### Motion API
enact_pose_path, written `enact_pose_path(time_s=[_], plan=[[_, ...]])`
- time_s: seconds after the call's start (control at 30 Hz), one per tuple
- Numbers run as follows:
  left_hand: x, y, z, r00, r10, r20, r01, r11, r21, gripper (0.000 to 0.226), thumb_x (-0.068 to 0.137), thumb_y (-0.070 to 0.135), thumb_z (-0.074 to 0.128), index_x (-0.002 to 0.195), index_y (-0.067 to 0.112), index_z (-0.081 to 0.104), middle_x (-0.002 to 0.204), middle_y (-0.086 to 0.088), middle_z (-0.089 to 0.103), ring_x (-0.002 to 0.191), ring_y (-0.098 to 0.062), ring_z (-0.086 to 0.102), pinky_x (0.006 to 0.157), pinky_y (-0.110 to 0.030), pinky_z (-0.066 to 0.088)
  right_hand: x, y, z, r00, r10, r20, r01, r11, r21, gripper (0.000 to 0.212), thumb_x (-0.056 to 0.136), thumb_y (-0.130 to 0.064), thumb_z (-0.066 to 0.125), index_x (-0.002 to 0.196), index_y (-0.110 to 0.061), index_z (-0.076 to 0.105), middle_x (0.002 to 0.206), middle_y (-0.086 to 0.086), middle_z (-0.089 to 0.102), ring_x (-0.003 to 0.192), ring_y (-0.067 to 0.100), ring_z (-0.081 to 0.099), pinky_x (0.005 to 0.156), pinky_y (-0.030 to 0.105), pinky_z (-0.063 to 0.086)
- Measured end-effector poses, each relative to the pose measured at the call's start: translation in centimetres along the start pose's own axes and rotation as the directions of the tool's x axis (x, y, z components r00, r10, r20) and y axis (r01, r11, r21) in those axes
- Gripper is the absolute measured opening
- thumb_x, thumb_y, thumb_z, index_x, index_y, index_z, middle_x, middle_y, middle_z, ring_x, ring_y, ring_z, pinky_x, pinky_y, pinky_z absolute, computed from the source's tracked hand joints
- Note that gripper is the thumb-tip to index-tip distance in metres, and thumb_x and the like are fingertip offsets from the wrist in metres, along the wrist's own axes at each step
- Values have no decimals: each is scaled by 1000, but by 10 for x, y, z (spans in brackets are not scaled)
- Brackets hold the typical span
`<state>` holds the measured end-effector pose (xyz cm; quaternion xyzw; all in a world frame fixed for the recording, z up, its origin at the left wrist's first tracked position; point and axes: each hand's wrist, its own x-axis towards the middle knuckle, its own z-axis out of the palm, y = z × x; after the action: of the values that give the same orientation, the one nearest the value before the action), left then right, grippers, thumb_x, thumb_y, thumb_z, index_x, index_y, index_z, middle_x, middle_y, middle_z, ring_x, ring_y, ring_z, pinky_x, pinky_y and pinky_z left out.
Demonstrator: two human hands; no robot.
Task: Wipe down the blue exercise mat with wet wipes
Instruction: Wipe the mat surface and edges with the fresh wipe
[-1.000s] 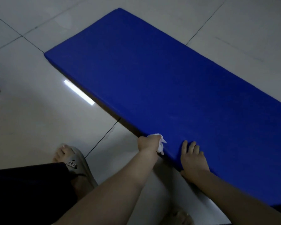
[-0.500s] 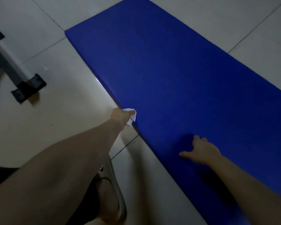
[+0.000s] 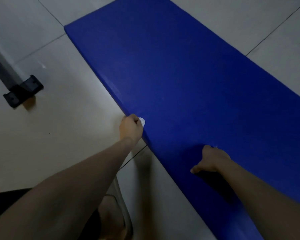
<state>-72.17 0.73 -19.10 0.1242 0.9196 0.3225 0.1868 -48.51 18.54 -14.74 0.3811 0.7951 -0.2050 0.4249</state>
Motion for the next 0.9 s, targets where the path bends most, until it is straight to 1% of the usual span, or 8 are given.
enact_pose_path(time_s=[0.13,0.27,0.37,0.43,0.53,0.63,0.77,0.9], plan=[[2,-7,-10,984,130,123,-129,991,-19,29,92,22,57,67,8,53,62,-4,57,57,-17,54,63,-35,51,-2,0,1,1000,1,-13,-1,1000,-1,108,60,-69,84,139,-10,38,142,10,46,122,27,52,93,40,53],[11,-10,-23,943,268,194,-299,942,152,21,101,37,54,101,17,60,85,4,63,78,-14,62,77,-32,55,-4,0,0,999,-9,-41,10,1000,9,103,61,-68,83,135,-11,41,133,7,51,114,25,55,89,38,53],[16,-16,-25,890,388,241,-452,821,348,23,103,38,49,102,20,62,94,1,63,83,-18,62,78,-36,55,-5,0,0,999,-10,-49,11,1000,19,104,61,-68,84,136,-11,40,134,7,50,118,26,53,90,38,52],[14,-14,-21,892,387,235,-452,799,397,23,103,32,51,103,14,65,97,-4,63,85,-21,62,78,-37,55,-5,0,0,998,-12,-55,13,1000,22,104,61,-68,84,136,-11,40,133,7,51,117,26,53,89,37,52],[3,-1,-13,937,304,169,-347,860,374,25,102,36,54,92,15,63,88,-3,61,79,-19,60,74,-35,54,-5,0,1,998,-17,-62,19,999,26,104,60,-69,83,135,-10,40,129,7,53,114,25,55,87,37,52],[-32,12,1,924,278,264,-347,898,269,29,104,42,49,91,19,60,92,-1,58,81,-17,58,77,-37,53,-4,1,1,997,-24,-67,25,999,21,107,60,-69,83,137,-10,39,134,8,51,117,26,54,88,37,52],[-106,24,29,800,377,467,-517,828,217,27,107,42,39,106,23,58,109,4,52,91,-11,54,86,-36,52,-3,3,2,996,-26,-89,28,999,16,108,58,-71,82,137,-11,39,134,8,52,119,26,54,90,38,52],[-92,13,19,631,472,616,-716,661,226,21,105,39,46,119,25,51,123,0,47,103,-10,48,90,-30,44,-1,3,3,996,-21,-85,22,1000,6,107,59,-72,82,136,-11,40,133,8,53,118,26,55,87,36,51]])
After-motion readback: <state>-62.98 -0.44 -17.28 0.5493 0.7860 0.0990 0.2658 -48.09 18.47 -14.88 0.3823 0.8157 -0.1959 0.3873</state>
